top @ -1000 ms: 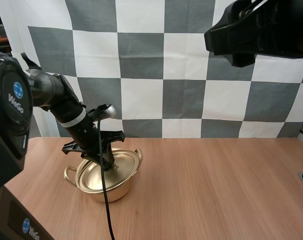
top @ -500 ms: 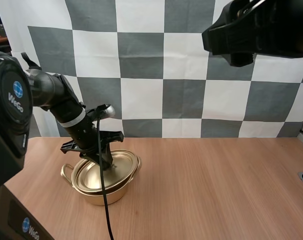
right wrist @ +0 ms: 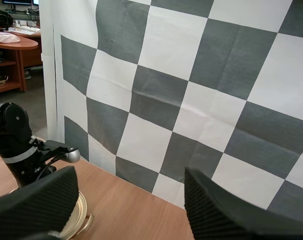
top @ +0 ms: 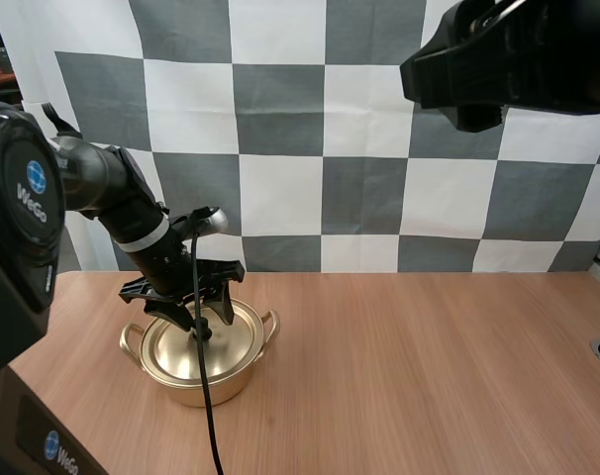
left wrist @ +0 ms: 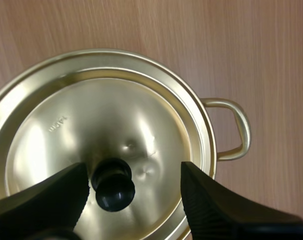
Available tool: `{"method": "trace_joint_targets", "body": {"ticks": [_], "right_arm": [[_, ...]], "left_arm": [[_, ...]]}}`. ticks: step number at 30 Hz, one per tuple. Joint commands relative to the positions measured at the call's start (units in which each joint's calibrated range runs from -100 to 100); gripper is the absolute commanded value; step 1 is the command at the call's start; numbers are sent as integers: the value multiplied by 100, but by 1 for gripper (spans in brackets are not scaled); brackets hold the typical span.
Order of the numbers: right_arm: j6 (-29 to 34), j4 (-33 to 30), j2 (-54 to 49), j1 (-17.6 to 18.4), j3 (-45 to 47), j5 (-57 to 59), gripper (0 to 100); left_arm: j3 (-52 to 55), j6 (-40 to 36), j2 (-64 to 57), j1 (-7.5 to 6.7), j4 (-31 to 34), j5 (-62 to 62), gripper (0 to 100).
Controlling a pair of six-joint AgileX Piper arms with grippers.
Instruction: Open the pot, put the car inside, and close it
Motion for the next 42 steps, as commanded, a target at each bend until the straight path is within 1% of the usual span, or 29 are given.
{"method": "trace_joint_targets", "body": {"ticks": [1, 5, 10, 14, 15, 22, 30, 36, 41, 42], "right_arm": [[-14, 1, 1, -3, -5, 2, 100], [-13, 1, 1, -3, -5, 2, 100], [-24, 1, 1, -3, -5, 2, 100], [-33, 1, 1, -3, -5, 2, 100], [-33, 1, 1, -3, -5, 2, 100], [-33, 1, 1, -3, -5, 2, 100], [-42, 1, 1, -3, -5, 2, 100], [-42, 1, 1, -3, -5, 2, 100], [-42, -9, 1, -3, -5, 2, 100], [-42, -20, 1, -3, -5, 2, 100]], "left_arm": [[0, 126, 4, -2, -80, -2, 89], [0, 324, 4, -2, -327, 52, 89], [0, 456, 4, -2, -369, 85, 90], [0, 469, 4, -2, -369, 106, 100], [0, 469, 4, -2, -369, 122, 100], [0, 423, 4, -2, -348, 80, 100], [-263, 580, -7, -2, -348, 125, 100], [-394, 600, -7, -2, -407, 402, 100], [-715, 538, -7, -2, -461, 402, 100], [-918, 538, -56, -2, -470, 402, 100]]}}
